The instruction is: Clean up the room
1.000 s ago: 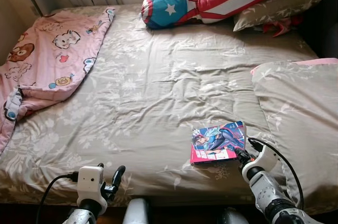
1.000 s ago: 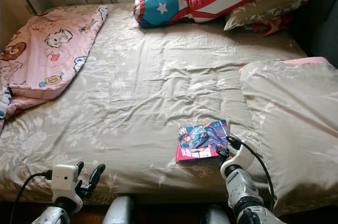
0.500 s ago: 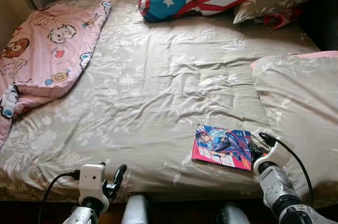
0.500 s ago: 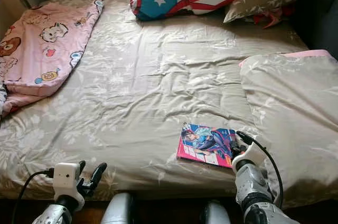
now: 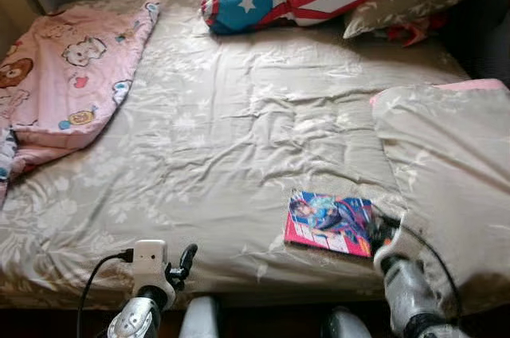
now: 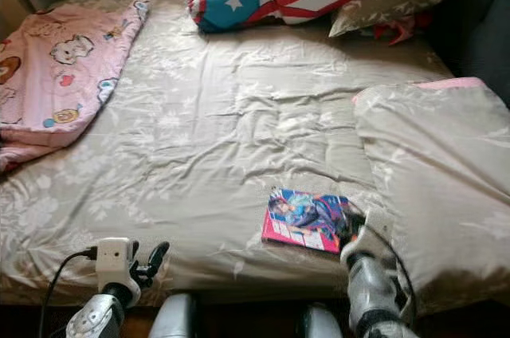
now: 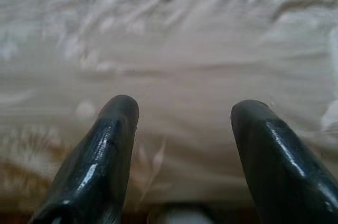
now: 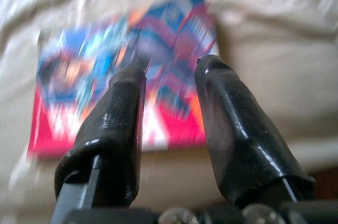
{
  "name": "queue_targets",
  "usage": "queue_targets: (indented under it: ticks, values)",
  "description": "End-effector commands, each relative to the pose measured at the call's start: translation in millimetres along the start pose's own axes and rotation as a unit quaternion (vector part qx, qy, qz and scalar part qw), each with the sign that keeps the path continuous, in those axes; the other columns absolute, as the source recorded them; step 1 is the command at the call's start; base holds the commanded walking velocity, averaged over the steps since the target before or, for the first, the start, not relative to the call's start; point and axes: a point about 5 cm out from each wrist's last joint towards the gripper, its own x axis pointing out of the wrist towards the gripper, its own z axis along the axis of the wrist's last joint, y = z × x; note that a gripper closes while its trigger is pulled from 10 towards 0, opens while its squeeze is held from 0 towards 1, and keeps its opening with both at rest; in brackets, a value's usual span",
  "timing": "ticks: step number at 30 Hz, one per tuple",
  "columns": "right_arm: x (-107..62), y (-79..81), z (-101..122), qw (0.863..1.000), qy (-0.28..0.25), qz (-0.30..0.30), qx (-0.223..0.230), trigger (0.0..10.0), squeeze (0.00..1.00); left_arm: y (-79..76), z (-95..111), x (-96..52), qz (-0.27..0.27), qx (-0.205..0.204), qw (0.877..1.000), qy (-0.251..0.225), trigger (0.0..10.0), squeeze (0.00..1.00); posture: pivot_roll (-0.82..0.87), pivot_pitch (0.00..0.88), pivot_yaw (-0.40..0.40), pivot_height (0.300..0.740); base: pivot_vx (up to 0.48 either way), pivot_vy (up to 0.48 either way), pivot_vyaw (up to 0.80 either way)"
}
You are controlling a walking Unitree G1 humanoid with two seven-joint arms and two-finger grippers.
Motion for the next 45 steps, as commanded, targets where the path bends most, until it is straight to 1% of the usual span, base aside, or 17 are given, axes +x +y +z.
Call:
queue_targets:
  ticks: [1,4,7,10,12,15,17,19,22,24,27,29,30,31,34,37,45]
  values:
    - [-7.8,-2.8,-19,1.0,0.024,-0.006,-0.003,10.0,0.0,4.9,-14,-0.7,0.009,-0.007,0.999,0.03,10.0,0.0,0.08,0.015,0.022,0.691,0.0,0.0,0.0]
    - [-12.6,-3.7,-30,0.999,0.041,-0.009,-0.004,10.0,0.0,4.3,-19,3.6,0.008,-0.006,0.999,0.049,10.0,0.0,0.08,0.0,0.02,0.706,0.0,0.0,0.0]
    - [-24.3,-8.2,-54,0.996,0.08,-0.019,-0.018,10.0,0.0,8.6,-33,6.8,0.019,0.004,0.995,0.093,10.0,0.0,0.06,0.0,0.015,0.726,0.0,0.0,0.0]
    - [-28.7,-12.6,-62,0.994,0.099,-0.035,-0.007,10.0,0.0,9.9,-39,8.0,0.028,0.003,0.993,0.117,10.0,0.0,0.05,0.0,0.012,0.74,0.0,0.0,0.0]
    - [-29.7,-13.6,-66,0.992,0.12,-0.044,-0.016,10.0,0.0,8.6,-43,8.6,0.026,0.009,0.991,0.133,10.0,0.0,0.05,0.0,0.012,0.74,0.0,0.0,0.0]
    - [-31.7,-17.4,-70,0.987,0.142,-0.069,-0.039,10.0,0.0,4.9,-57,4.0,0.005,0.057,0.98,0.191,10.0,0.0,0.03,0.0,0.013,0.74,0.0,0.0,0.0]
    - [-33.7,-18.0,-74,0.983,0.16,-0.072,-0.048,10.0,0.0,6.0,-62,2.0,0.006,0.067,0.976,0.209,10.0,0.0,0.03,0.0,0.014,0.74,0.0,0.0,0.0]
    - [-35.1,-17.2,-77,0.98,0.173,-0.064,-0.071,10.0,0.0,6.7,-63,1.8,0.016,0.058,0.975,0.214,10.0,0.0,0.03,0.0,0.012,0.74,0.0,0.0,0.0]
    - [-34.0,-14.6,-76,0.983,0.159,-0.06,-0.071,10.0,0.0,2.1,-61,4.3,0.024,0.039,0.978,0.201,10.0,0.0,0.04,0.0,-0.001,0.74,0.0,0.0,0.0]
    - [-34.7,-13.6,-77,0.982,0.16,-0.06,-0.075,10.0,0.0,2.5,-63,3.1,0.031,0.048,0.977,0.204,10.0,0.0,0.03,0.0,-0.002,0.74,0.0,0.0,0.37]
    - [-36.6,-12.1,-81,0.98,0.17,-0.054,-0.092,10.0,0.0,4.7,-65,1.1,0.046,0.035,0.976,0.21,10.0,0.0,0.03,0.0,-0.005,0.74,0.0,0.0,0.78]
    - [-39.1,-9.5,-87,0.978,0.18,-0.045,-0.097,10.0,0.0,10.6,-64,0.4,0.055,0.07,0.975,0.206,10.0,0.0,0.03,0.0,-0.007,0.74,0.0,0.0,0.79]
    - [-39.1,-9.5,-87,0.978,0.18,-0.045,-0.097,10.0,0.0,10.6,-64,0.4,0.055,0.07,0.975,0.206,10.0,0.0,0.03,0.0,-0.007,0.74,0.0,0.0,0.79]
    - [-40.8,-10.9,-89,0.977,0.183,-0.044,-0.1,10.0,0.0,15.3,-62,0.3,0.071,0.044,0.976,0.199,10.0,0.0,0.04,0.0,-0.027,0.74,0.0,0.0,0.79]
    - [-41.4,-10.4,-90,0.975,0.188,-0.035,-0.114,10.0,0.0,12.9,-63,0.5,0.057,0.049,0.976,0.205,10.0,0.0,0.04,0.0,-0.033,0.74,0.0,0.0,0.79]
    - [-41.2,-10.5,-89,0.975,0.187,-0.034,-0.114,10.0,0.0,11.0,-66,-1.2,0.056,0.053,0.975,0.209,10.0,0.0,0.03,0.0,-0.032,0.74,0.0,0.0,0.79]
    - [-38.9,-9.8,-87,0.977,0.182,-0.043,-0.098,10.0,0.0,23.3,-80,-15.5,0.086,0.054,0.963,0.248,10.0,0.0,0.03,0.0,-0.021,0.74,0.0,0.0,0.0]
